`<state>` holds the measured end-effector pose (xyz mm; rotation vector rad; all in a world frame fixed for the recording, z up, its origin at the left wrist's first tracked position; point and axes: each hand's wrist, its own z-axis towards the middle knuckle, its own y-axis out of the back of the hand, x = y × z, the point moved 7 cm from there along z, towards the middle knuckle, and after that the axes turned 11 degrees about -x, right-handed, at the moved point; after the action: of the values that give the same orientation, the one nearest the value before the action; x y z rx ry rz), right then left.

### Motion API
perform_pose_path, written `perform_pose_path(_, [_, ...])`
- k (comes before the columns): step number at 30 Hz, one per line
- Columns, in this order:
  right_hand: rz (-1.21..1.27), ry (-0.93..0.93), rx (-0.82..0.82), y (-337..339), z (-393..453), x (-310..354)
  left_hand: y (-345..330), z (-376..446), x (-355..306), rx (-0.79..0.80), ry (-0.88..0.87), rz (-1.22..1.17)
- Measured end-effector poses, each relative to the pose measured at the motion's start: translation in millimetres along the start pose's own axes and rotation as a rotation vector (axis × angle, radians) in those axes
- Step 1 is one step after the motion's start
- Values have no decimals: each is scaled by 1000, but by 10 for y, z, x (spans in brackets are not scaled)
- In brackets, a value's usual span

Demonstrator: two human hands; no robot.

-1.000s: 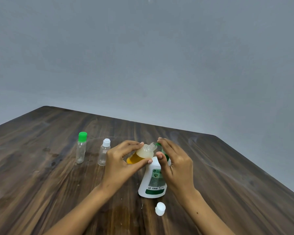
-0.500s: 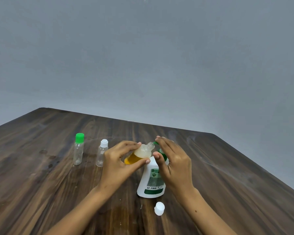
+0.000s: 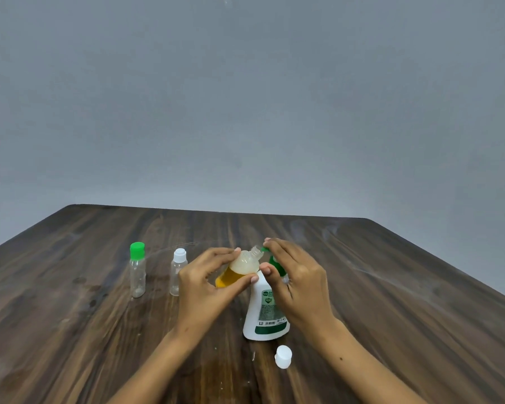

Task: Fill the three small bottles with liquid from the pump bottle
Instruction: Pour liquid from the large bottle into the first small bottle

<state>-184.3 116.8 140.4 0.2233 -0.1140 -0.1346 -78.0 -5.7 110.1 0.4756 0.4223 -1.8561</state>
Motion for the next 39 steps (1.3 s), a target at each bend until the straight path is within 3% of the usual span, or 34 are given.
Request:
perform_pose_path(24, [-41,61,7,44,103,54,-1,-7,8,20,-10,32])
perform_pose_path(39, [-33,-26,27,-9,21,34,0,3,28,13,9,6])
